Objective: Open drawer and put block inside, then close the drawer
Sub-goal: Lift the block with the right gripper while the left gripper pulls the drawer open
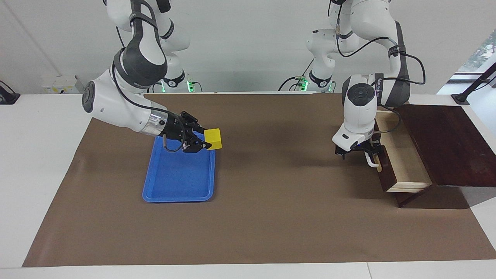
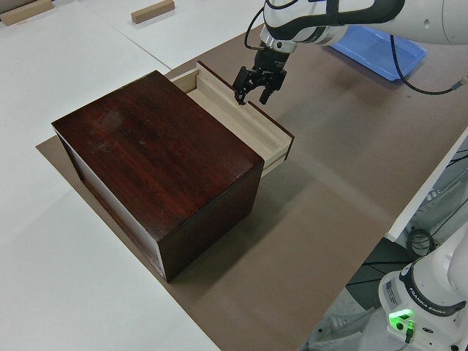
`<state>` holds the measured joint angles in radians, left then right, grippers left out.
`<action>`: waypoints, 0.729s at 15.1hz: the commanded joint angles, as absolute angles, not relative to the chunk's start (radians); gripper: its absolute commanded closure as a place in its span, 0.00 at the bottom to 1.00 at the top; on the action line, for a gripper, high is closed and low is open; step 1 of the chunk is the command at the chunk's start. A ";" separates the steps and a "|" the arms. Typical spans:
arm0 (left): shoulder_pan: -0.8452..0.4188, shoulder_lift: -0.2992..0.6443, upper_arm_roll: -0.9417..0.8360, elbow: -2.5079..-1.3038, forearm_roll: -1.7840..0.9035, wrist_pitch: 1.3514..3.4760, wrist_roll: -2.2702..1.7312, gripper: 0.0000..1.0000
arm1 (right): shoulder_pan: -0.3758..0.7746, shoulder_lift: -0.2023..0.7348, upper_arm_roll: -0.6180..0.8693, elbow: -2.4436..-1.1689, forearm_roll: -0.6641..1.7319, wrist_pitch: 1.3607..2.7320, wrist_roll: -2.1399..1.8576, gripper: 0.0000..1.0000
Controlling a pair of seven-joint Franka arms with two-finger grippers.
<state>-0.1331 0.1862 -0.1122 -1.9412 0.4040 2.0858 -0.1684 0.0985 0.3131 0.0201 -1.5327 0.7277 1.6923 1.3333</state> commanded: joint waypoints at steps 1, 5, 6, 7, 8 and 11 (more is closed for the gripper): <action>-0.175 0.173 -0.107 -1.937 0.377 2.057 -0.207 0.00 | 0.095 0.305 0.020 -1.542 0.742 1.692 1.342 1.00; -0.190 0.172 -0.107 -1.936 0.377 2.043 -0.218 0.00 | 0.094 0.305 0.020 -1.542 0.742 1.690 1.342 1.00; -0.186 0.173 -0.107 -1.918 0.376 2.027 -0.218 0.00 | 0.094 0.305 0.018 -1.542 0.744 1.692 1.342 1.00; -0.177 0.178 -0.107 -1.878 0.359 1.981 -0.215 0.00 | 0.095 0.305 0.020 -1.542 0.744 1.693 1.342 1.00; -0.167 0.182 -0.106 -1.824 0.321 1.920 -0.207 0.00 | 0.094 0.305 0.020 -1.542 0.744 1.694 1.342 1.00; -0.172 0.222 -0.103 -1.627 0.185 1.748 -0.222 0.00 | 0.095 0.305 0.020 -1.542 0.744 1.694 1.344 1.00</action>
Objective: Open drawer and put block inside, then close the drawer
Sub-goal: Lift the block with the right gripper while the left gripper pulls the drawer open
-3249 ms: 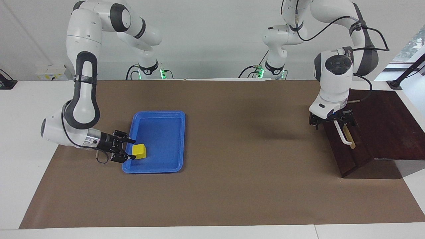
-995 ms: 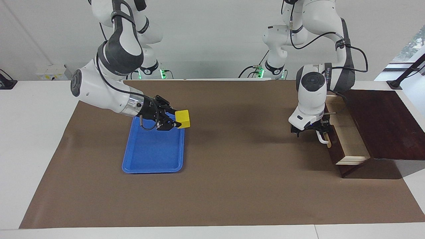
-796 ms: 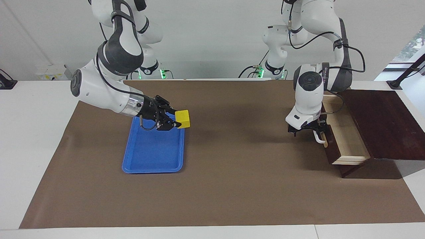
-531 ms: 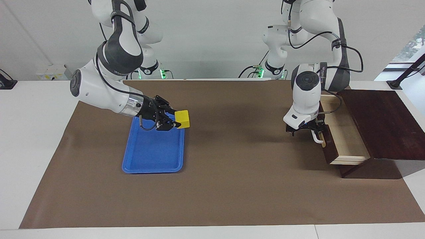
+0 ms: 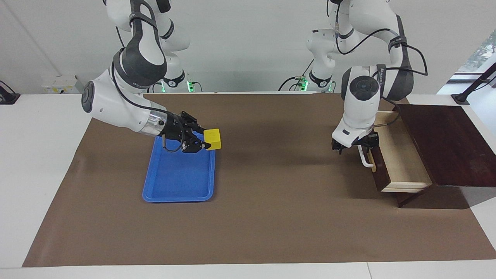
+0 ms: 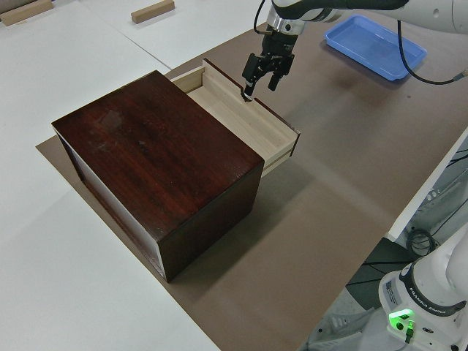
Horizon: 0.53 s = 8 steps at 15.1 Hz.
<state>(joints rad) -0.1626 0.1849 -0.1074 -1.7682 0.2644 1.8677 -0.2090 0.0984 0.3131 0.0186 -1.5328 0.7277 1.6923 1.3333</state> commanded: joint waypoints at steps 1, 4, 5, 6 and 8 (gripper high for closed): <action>-0.178 0.233 -0.104 -1.565 0.152 1.683 -0.263 0.00 | 0.095 0.305 0.020 -1.542 0.747 1.694 1.344 1.00; -0.247 0.241 -0.104 -1.471 0.123 1.618 -0.592 0.00 | 0.110 0.305 0.020 -1.543 0.749 1.709 1.373 1.00; -0.270 0.241 -0.104 -1.456 0.104 1.614 -0.723 0.00 | 0.135 0.305 0.020 -1.545 0.749 1.736 1.396 1.00; -0.291 0.242 -0.104 -1.441 0.088 1.603 -0.832 0.00 | 0.158 0.305 0.020 -1.551 0.750 1.761 1.423 1.00; -0.331 0.250 -0.104 -1.413 0.061 1.586 -1.092 0.00 | 0.208 0.302 0.020 -1.565 0.750 1.813 1.466 1.00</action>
